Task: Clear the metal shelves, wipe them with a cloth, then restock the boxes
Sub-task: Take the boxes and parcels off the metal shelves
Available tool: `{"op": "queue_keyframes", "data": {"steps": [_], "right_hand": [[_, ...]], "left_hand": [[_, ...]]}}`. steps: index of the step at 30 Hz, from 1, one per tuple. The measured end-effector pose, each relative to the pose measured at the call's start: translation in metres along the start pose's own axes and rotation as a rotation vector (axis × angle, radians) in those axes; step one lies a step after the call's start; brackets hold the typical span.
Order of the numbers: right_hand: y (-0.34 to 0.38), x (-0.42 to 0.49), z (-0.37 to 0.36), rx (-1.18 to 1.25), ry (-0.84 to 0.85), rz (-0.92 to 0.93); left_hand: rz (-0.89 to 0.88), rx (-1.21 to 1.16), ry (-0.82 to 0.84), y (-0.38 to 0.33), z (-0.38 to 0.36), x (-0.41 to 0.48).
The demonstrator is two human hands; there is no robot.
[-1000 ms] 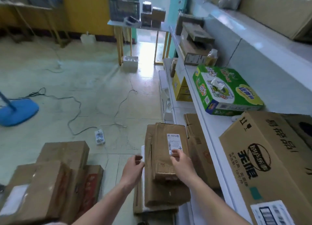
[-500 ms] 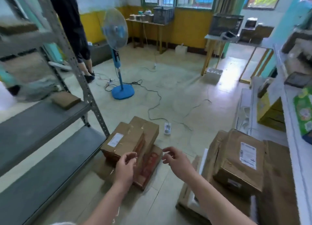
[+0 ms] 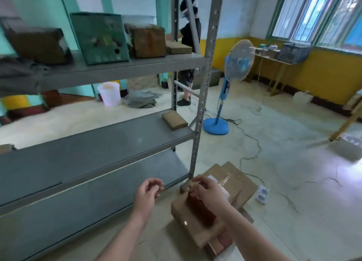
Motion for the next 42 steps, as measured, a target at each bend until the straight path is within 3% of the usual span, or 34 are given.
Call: {"op": "queue_keyframes", "data": {"steps": [7,14,22,30,37,42], "right_hand": [[0.068,0.075,-0.076,0.073,0.018,0.011],[0.07,0.133,-0.105,0.084,0.005,-0.054],[0.078,0.202,-0.105,0.139,-0.005,-0.043],[0.036,0.296,-0.106,0.18,-0.002,-0.154],[0.028,0.483,-0.049,0.117,-0.143,-0.167],[0.009,0.617,-0.012,0.048,-0.224,-0.212]], "left_hand": [[-0.063,0.04,-0.069,-0.03,0.095,0.108],[-0.08,0.052,0.053,-0.038,0.107,0.167],[-0.011,0.089,0.029,-0.036,0.119,0.204],[0.082,0.213,0.026,-0.026,0.098,0.287],[0.236,0.415,0.121,0.0,0.015,0.416],[0.264,0.494,0.076,-0.003,-0.02,0.511]]}}
Point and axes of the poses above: each hand's wrist, its own x-axis towards the middle knuckle, its own z-axis out of the back of the hand, y = z × x, the point moved 5 cm from there along x, towards the middle knuckle, and after that the axes turned 2 degrees about -x, right-handed, at the moved point
